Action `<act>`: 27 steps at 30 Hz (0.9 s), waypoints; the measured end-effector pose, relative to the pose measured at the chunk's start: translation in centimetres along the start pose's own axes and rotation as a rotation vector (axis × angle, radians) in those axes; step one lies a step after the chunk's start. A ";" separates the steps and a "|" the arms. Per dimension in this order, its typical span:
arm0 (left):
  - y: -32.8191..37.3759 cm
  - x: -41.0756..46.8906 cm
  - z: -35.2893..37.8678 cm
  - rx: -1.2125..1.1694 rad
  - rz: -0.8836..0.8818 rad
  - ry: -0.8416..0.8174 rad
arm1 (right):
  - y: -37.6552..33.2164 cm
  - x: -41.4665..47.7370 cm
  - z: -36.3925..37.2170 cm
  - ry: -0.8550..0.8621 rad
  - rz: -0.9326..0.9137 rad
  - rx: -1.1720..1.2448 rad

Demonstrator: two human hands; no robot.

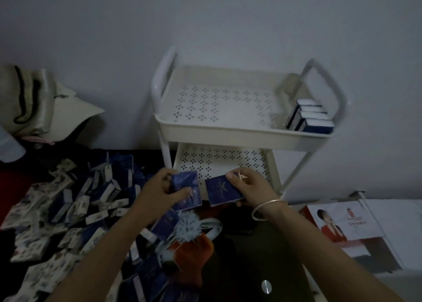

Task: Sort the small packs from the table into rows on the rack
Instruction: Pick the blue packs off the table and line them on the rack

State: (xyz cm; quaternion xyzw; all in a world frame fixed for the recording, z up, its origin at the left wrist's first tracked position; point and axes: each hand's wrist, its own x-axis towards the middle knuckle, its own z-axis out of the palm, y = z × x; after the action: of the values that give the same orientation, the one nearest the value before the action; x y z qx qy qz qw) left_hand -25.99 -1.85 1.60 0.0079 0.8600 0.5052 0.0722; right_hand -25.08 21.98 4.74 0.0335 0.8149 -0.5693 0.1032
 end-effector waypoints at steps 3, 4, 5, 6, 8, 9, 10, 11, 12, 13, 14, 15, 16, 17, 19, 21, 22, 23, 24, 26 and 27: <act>6.3 -0.3 -2.1 -0.186 0.206 0.067 | -4.1 -0.8 -2.5 -0.043 -0.138 -0.034; 8.6 -0.2 -2.5 -0.214 0.261 0.077 | -5.5 -1.1 -3.5 -0.060 -0.178 -0.064; 10.9 0.0 -2.7 -0.221 0.312 0.087 | -6.7 -1.3 -4.6 -0.070 -0.212 -0.106; 12.9 0.5 -2.9 -0.201 0.360 0.105 | -7.8 -1.5 -5.8 -0.074 -0.230 -0.148; 16.5 2.0 -2.9 -0.131 0.467 0.171 | -9.7 -1.7 -8.3 -0.049 -0.230 -0.193; 18.0 3.0 -2.7 -0.104 0.515 0.213 | -10.4 -1.8 -9.5 -0.028 -0.225 -0.201; 19.2 4.3 -2.4 -0.082 0.549 0.248 | -11.1 -1.9 -10.7 -0.002 -0.225 -0.208; 20.2 5.6 -1.9 -0.067 0.562 0.270 | -11.7 -1.9 -11.8 0.027 -0.228 -0.214; 20.9 7.0 -1.2 -0.062 0.562 0.276 | -12.3 -1.9 -12.9 0.062 -0.228 -0.212; 21.5 8.4 -0.3 -0.075 0.548 0.266 | -12.8 -1.8 -14.0 0.102 -0.226 -0.196; 21.9 9.8 0.9 -0.106 0.525 0.247 | -13.2 -1.6 -15.0 0.143 -0.218 -0.171; 22.2 11.0 2.1 -0.135 0.494 0.225 | -13.3 -1.5 -15.9 0.179 -0.206 -0.140; 22.5 12.2 3.4 -0.148 0.462 0.205 | -13.4 -1.4 -16.8 0.215 -0.196 -0.113; 22.6 13.2 4.7 -0.147 0.435 0.190 | -13.2 -1.2 -17.5 0.250 -0.192 -0.101; 22.8 14.8 7.0 -0.140 0.401 0.171 | -12.7 -0.8 -18.7 0.327 -0.201 -0.101; 22.8 15.9 8.9 -0.120 0.366 0.164 | -11.9 -0.3 -19.4 0.402 -0.222 -0.082; 22.8 16.5 9.7 -0.113 0.345 0.145 | -11.5 0.0 -19.6 0.433 -0.239 -0.076; 22.8 17.1 10.5 -0.107 0.326 0.111 | -11.2 0.5 -20.1 0.460 -0.260 -0.082; 22.8 17.4 11.0 -0.099 0.313 0.062 | -11.0 0.8 -20.3 0.483 -0.275 -0.093; 22.8 17.9 12.3 -0.098 0.290 -0.066 | -10.7 1.5 -20.7 0.516 -0.292 -0.117; 22.9 17.8 12.7 -0.096 0.272 -0.138 | -10.5 1.8 -20.8 0.524 -0.304 -0.129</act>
State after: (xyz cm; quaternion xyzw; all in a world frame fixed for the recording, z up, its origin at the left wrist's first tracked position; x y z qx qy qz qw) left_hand -43.31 21.96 13.40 0.1557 0.8187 0.5492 0.0623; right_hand -31.35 37.67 20.92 0.0504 0.8439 -0.4973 -0.1949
